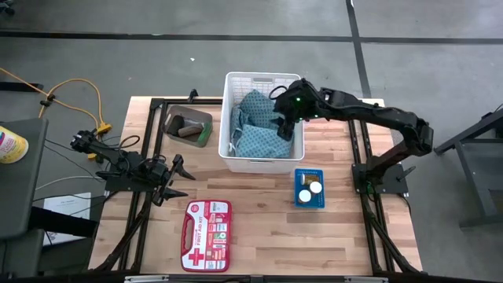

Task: Pick & place medical supplies in basket/bin
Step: Return to Home Position

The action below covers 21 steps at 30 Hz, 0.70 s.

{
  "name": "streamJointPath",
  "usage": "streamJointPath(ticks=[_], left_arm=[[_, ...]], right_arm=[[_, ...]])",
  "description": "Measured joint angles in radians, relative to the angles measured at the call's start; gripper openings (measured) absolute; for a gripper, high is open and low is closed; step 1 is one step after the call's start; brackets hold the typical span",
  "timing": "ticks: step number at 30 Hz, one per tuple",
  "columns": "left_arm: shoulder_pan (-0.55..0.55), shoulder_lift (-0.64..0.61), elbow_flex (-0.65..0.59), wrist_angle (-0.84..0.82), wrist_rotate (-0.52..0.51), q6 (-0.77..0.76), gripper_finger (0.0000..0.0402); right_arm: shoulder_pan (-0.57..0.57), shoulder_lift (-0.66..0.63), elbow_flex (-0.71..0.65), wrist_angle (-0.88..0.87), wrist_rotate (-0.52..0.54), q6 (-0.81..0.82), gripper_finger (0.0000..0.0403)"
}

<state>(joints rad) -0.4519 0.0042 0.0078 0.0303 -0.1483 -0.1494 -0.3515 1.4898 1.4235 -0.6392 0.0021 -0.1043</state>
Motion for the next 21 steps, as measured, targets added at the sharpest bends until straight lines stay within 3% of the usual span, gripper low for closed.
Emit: streamJointPath(ticks=[21], left_arm=[[0.000,0.000,0.000,0.000,-0.004,0.000,0.0281]], right_arm=[[0.015,-0.192,0.000,-0.208,0.023,0.006,0.0171]])
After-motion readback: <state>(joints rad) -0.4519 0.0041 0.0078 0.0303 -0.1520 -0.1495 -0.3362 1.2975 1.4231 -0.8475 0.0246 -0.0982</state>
